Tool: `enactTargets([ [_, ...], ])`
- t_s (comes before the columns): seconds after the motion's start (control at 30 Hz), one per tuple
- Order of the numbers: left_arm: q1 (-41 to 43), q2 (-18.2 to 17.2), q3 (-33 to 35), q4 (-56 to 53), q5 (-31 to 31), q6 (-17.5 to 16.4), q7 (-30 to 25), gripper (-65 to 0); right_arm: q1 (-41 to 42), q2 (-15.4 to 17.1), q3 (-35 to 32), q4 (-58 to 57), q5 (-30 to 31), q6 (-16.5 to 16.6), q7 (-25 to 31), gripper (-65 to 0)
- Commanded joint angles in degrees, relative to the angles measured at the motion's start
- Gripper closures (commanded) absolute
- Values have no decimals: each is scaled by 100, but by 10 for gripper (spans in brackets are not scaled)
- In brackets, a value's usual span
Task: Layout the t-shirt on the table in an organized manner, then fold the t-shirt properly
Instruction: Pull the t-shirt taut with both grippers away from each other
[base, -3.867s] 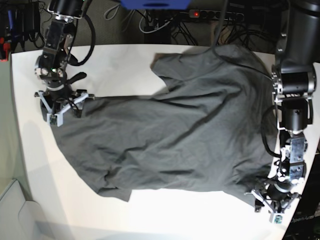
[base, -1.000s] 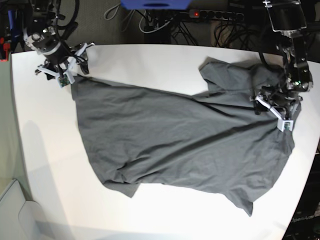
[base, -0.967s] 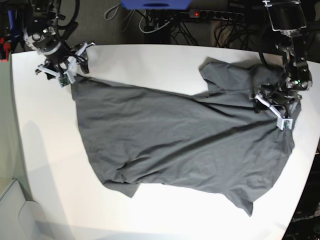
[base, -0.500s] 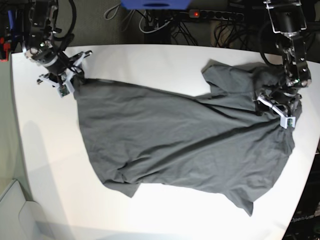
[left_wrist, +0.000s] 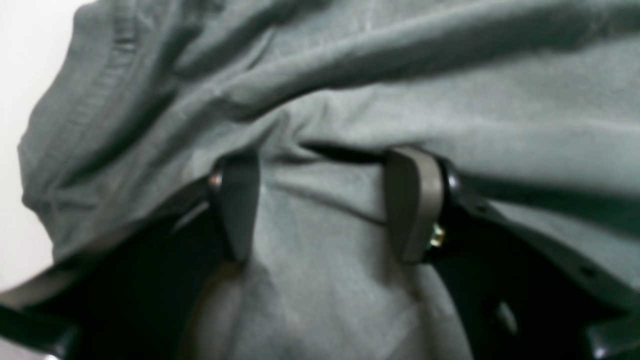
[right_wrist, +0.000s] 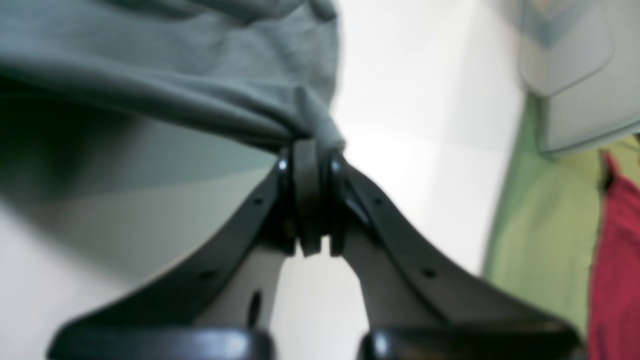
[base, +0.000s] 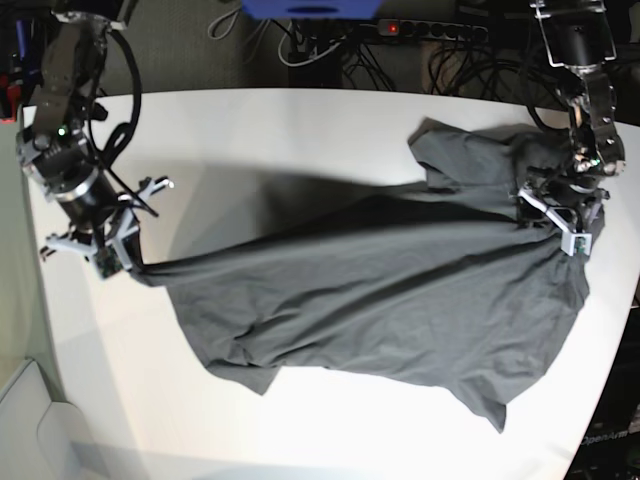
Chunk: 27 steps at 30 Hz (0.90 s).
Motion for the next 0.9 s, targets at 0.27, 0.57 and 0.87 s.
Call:
enactTargets([
  [0.27,196,-98,-63,14,176,75,243,-389,1868,70,-288,-1489,58,-73,-585,0],
  [0.57,310,-89,-63,14,167,75,234,-389,1376,70,-376,-1489,58,-73,-603,0],
  [0.87,275,-116,-11,409,185,66,243,-389,-637,70,-376,32,49,-73,-603,0],
])
